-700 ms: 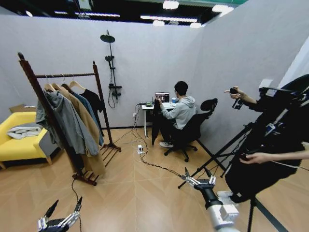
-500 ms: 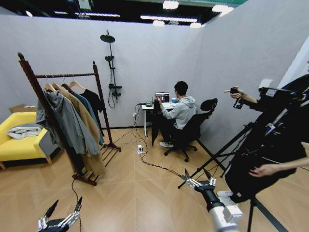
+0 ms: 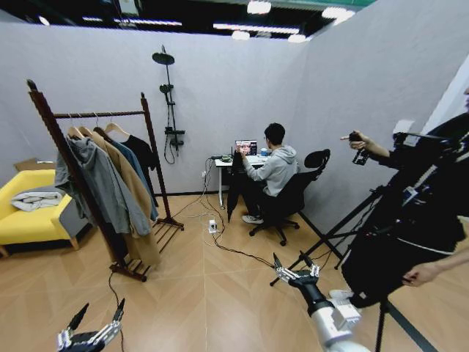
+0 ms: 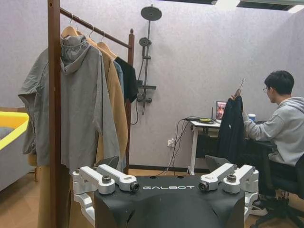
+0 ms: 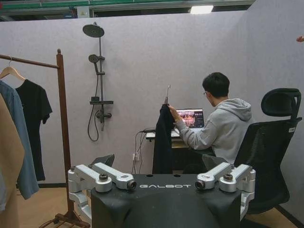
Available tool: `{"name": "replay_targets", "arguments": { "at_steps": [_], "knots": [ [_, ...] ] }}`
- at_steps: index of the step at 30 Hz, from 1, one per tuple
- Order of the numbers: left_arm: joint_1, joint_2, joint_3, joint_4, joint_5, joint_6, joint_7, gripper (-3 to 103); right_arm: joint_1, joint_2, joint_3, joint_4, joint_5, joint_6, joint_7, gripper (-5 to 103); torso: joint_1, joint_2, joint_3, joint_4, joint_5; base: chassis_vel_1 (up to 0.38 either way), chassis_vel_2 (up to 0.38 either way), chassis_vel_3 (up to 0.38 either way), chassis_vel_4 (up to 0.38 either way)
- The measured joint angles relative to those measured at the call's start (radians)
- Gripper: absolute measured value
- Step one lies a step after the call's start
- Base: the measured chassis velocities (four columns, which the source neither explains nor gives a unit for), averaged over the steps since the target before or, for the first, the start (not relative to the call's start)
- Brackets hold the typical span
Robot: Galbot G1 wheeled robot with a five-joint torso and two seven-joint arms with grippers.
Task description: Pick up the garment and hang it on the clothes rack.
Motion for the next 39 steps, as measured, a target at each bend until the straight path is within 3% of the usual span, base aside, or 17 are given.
{"name": "replay_targets", "arguments": {
  "at_steps": [16, 38, 39],
  "knots": [
    [0.000, 0.000, 0.000, 0.000, 0.000, 0.000, 0.000, 100, 0.001, 0.007, -0.006, -0.017, -0.024, 0.017, -0.007, 100, 0.000, 0.000, 0.000, -0.0002, -0.0002, -0.121, 0.120, 0.120, -0.120],
    [0.000, 0.000, 0.000, 0.000, 0.000, 0.000, 0.000, 100, -0.023, -0.001, 0.005, -0.019, -0.018, 0.050, -0.013, 100, 0.000, 0.000, 0.000, 0.0001, 0.0005, -0.319, 0.319, 0.342, -0.330],
    [0.000, 0.000, 0.000, 0.000, 0.000, 0.000, 0.000, 100, -0.024, 0.000, 0.003, -0.019, -0.018, 0.051, -0.014, 100, 0.000, 0.000, 0.000, -0.0001, -0.0011, -0.344, 0.338, 0.369, -0.346]
  ]
}}
